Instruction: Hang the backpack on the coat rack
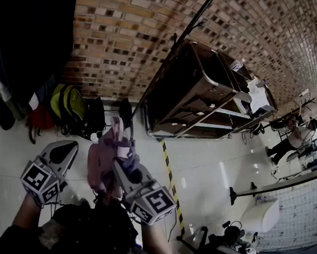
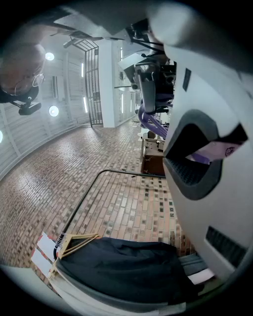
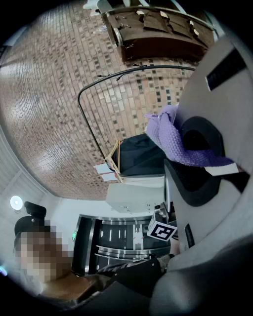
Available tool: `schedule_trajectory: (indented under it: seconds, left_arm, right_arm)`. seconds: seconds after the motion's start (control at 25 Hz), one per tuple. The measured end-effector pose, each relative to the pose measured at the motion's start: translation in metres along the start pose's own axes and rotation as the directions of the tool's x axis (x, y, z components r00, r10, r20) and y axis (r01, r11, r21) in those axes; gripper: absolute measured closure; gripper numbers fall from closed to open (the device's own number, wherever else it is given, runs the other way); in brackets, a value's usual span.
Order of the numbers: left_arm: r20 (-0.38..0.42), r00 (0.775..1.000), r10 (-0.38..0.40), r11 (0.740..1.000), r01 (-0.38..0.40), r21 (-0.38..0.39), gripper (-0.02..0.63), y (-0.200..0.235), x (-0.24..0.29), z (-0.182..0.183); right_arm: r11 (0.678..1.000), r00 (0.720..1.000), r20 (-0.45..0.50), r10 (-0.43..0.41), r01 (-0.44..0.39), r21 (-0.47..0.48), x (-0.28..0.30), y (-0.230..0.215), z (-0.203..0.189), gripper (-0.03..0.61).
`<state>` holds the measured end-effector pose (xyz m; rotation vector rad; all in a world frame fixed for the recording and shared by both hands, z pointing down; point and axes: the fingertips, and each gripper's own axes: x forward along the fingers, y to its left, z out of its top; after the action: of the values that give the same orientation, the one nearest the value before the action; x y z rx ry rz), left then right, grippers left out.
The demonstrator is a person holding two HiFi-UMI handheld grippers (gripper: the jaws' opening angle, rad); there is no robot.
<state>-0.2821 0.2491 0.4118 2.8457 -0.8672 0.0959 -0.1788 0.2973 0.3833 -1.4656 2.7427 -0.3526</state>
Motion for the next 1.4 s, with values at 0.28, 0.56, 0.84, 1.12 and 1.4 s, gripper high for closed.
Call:
schedule_trajectory:
  seconds: [0.28, 0.56, 0.84, 1.12, 1.4]
  left_arm:
    - [-0.012, 0.999, 0.031, 0.999, -0.031, -0.025, 0.583, 0.024, 0.037, -0.007]
    - [-0.005, 0.998, 0.059, 0.998, -0.059, -0.027, 0.583, 0.054, 0.113, 0.004]
    - [0.001, 0.997, 0.080, 0.997, -0.080, -0.005, 0.583, 0.072, 0.197, 0.024]
    - [-0.010, 0.994, 0.106, 0.994, -0.106, 0.006, 0.583, 0.089, 0.278, 0.042]
    - [-0.023, 0.991, 0.135, 0.991, -0.135, 0.017, 0.583, 0.113, 0.347, 0.051]
  right_arm:
    - [0.998, 0.999, -0.031, 0.038, -0.037, 0.051, 0.038, -0.041, -0.017, 0.572]
    - [0.992, 0.991, -0.063, 0.114, -0.110, 0.068, 0.078, -0.104, -0.007, 0.572]
    - [0.987, 0.986, -0.067, 0.155, -0.151, 0.062, 0.098, -0.184, 0.018, 0.572]
    - [0.982, 0.979, -0.084, 0.187, -0.183, 0.053, 0.118, -0.262, 0.042, 0.572]
    - [0.978, 0.974, -0.096, 0.205, -0.201, 0.053, 0.139, -0.337, 0.064, 0.572]
